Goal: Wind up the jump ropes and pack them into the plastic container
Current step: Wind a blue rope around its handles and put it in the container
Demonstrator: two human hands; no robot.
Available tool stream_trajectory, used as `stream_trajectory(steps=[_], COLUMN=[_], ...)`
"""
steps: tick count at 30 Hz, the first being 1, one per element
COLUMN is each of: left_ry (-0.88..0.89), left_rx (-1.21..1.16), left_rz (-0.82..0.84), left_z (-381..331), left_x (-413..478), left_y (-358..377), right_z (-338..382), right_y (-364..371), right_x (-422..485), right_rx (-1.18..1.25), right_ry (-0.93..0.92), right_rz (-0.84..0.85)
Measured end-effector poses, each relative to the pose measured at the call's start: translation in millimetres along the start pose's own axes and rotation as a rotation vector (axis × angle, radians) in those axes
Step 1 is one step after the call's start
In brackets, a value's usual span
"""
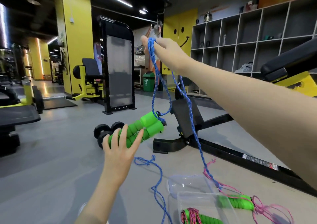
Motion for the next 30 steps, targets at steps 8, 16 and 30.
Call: stream_trajectory(steps=[8, 16, 30], left_ry=[0.019, 0.141, 0.459], left_rx=[-0.012, -0.053, -0.126], left_rz=[-0.053, -0.069, -0.05], left_z=[-7.7, -58.6, -159.8], left_x=[3.0, 9.6, -8.5], left_y=[-0.1, 13.1, 30.4], right_z=[-44.5, -243.8, -316.1], right_y=[-41.4, -41.0, -32.1], right_x=[-4.5, -130.9, -247.0], right_rx=[-0.209, -0.386, 0.098], right_ry=[0.073, 0.628, 0.897], right_rz=[-0.04, 0.272, 0.217])
Point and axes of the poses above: each hand's wrist, its own x-axis towards the middle knuckle, its own y-axis out of the palm, z = x × y, the point moved 9 cm from there along x, towards the middle knuckle, and after that the axes turned 7 degrees about x, right-handed, at the moved point
